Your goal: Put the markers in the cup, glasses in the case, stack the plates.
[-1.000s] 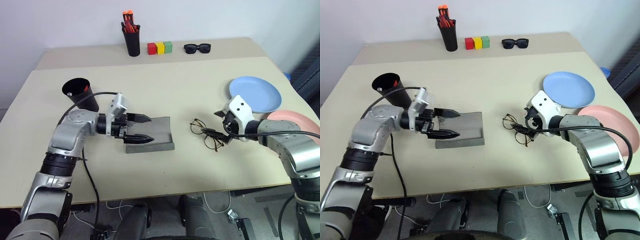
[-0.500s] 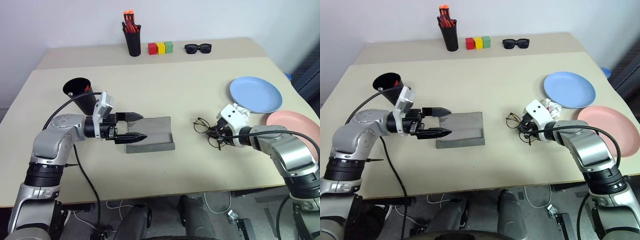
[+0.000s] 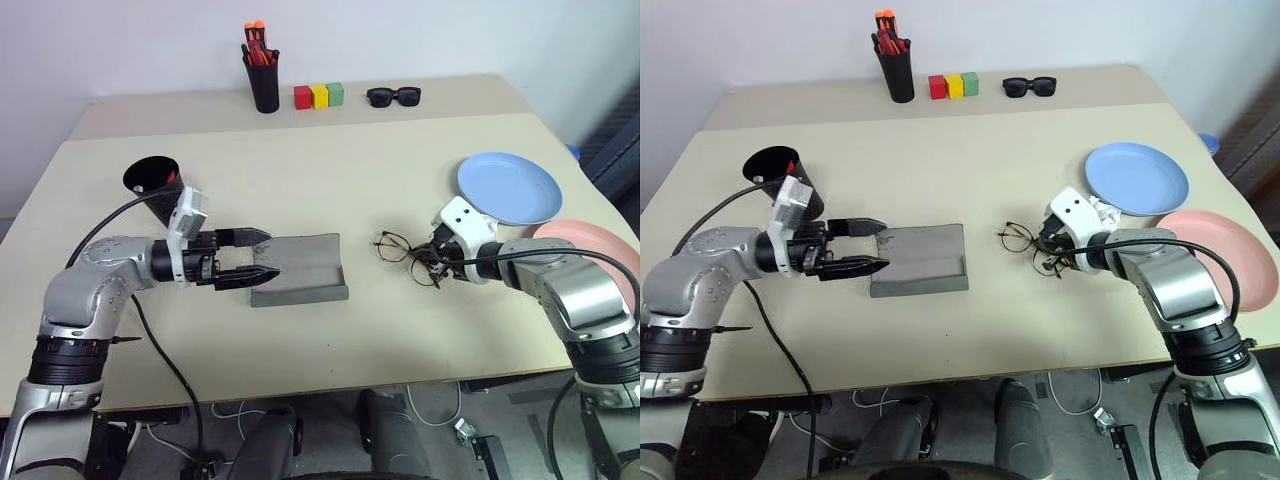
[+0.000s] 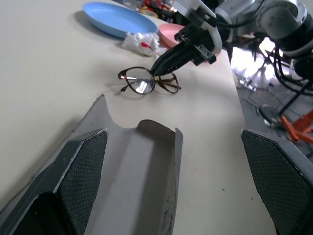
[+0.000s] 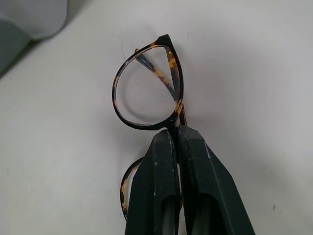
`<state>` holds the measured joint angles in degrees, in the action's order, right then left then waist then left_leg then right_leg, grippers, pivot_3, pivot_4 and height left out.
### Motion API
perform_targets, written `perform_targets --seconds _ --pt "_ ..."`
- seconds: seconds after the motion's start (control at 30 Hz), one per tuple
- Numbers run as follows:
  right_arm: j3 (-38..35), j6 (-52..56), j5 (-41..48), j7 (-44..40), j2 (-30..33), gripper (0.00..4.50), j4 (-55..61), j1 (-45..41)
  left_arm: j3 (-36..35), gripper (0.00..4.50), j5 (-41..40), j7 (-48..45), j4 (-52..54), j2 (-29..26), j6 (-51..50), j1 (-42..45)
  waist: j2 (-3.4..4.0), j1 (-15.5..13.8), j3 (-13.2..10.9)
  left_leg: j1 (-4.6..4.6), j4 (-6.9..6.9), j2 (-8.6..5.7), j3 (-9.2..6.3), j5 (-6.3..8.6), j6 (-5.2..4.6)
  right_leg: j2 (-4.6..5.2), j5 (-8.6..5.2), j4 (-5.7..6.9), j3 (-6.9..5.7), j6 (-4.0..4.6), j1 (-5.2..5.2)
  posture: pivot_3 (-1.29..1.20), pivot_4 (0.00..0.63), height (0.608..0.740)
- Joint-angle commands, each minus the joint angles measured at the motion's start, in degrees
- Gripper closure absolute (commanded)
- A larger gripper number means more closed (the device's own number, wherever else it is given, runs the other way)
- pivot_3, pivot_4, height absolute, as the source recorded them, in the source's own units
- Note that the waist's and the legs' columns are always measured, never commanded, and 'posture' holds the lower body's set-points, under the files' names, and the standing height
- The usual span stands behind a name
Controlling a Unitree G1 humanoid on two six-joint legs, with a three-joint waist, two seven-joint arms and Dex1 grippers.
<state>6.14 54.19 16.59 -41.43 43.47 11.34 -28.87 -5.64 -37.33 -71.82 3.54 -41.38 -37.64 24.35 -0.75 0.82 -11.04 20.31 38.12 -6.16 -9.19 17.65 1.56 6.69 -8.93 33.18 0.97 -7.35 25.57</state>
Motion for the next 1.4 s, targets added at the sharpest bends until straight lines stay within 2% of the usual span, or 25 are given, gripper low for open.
perform_targets --seconds 0.03,0.13,0.27,0.43,0.53,0.73,1.13,1.23,1.37,1.4 --pt "-1.29 -0.69 1.16 0.82 -2.78 4.47 2.23 -6.06 -5.49 0.0 -4.26 0.97 2.77 -2.5 -2.62 -1.07 0.02 0.12 -0.01 0.0 0.0 0.0 0.01 0.0 0.0 0.0 0.0 0.01 0.0 0.0 0.01 0.0 0.15 0.74" --pt "-0.59 0.06 2.1 1.44 -6.16 4.47 3.44 -9.84 -9.23 0.0 -6.82 0.81 3.47 -5.06 -4.63 -3.02 0.02 0.02 -0.01 0.01 -0.02 0.01 -0.01 0.0 0.0 0.0 0.0 0.01 0.0 0.0 0.04 0.0 0.15 0.74" --pt "0.45 -0.24 3.73 4.82 -15.8 4.47 3.95 -14.33 -13.81 0.0 -9.04 0.02 4.22 -10.57 -7.82 -7.37 0.03 0.27 -0.02 0.05 -0.11 0.03 -0.01 0.0 0.01 -0.03 0.0 0.05 0.04 0.01 0.18 0.0 0.15 0.74" --pt "2.44 -1.08 4.52 7.1 -23.77 4.47 4.51 -14.87 -18.13 0.0 -10.77 -0.79 5.49 -14.55 -9.89 -12.94 0.03 -0.03 -0.02 0.12 -0.12 0.0 -0.03 0.0 0.01 -0.01 0.0 0.09 0.05 0.02 0.25 0.0 0.15 0.74" --pt "5.12 -1.99 4.35 7.3 -26.27 4.47 5.1 -12.89 -19.66 0.0 -11.12 -0.22 6.9 -14.75 -9.34 -15.31 0.02 -0.09 -0.02 0.12 -0.13 0.0 -0.03 0.0 0.02 -0.01 0.0 0.12 0.04 0.02 0.27 0.0 0.15 0.74" --pt "15.8 -8.25 -2.0 4.65 -22.89 4.47 3.33 -7.59 -19.48 0.0 -11.21 3.09 9.52 -12.45 -7.83 -15.67 0.03 0.02 -0.01 0.08 -0.14 0.0 0.01 0.0 0.02 -0.01 0.0 0.14 0.05 0.03 0.27 0.0 0.15 0.74" --pt "20.49 -11.33 -6.21 -0.19 -18.78 4.47 4.54 -6.15 -15.08 0.0 -8.46 4.76 6.24 -10.92 -3.52 -10.21 0.02 0.14 -0.01 0.07 -0.13 0.01 0.05 0.0 0.03 -0.03 0.0 0.19 0.06 0.04 0.31 0.0 0.15 0.74" --pt "20.46 -11.89 -6.22 -1.28 -18.63 3.52 4.69 -5.9 -14.17 0.0 -7.72 5.04 5.23 -10.42 -2.58 -8.69 0.02 0.12 0.0 0.08 -0.13 0.01 0.05 -0.01 0.04 -0.03 0.01 0.19 0.06 0.04 0.31 0.0 0.15 0.74" --pt "18.36 -11.43 -5.66 -1.09 -19.67 1.63 4.46 -6.38 -12.57 0.0 -5.9 5.76 2.75 -8.89 0.26 -5.59 0.02 0.11 0.0 0.08 -0.13 0.01 0.05 -0.01 0.04 -0.03 0.01 0.18 0.06 0.04 0.31 0.0 0.15 0.74" --pt "17.37 -11.45 -5.62 -0.22 -20.41 0.97 4.19 -6.72 -12.32 0.0 -5.38 6.08 2.08 -8.45 1.04 -4.8 0.02 0.08 0.0 0.08 -0.13 0.01 0.05 -0.01 0.04 -0.03 0.01 0.18 0.06 0.04 0.31 0.0 0.15 0.74"
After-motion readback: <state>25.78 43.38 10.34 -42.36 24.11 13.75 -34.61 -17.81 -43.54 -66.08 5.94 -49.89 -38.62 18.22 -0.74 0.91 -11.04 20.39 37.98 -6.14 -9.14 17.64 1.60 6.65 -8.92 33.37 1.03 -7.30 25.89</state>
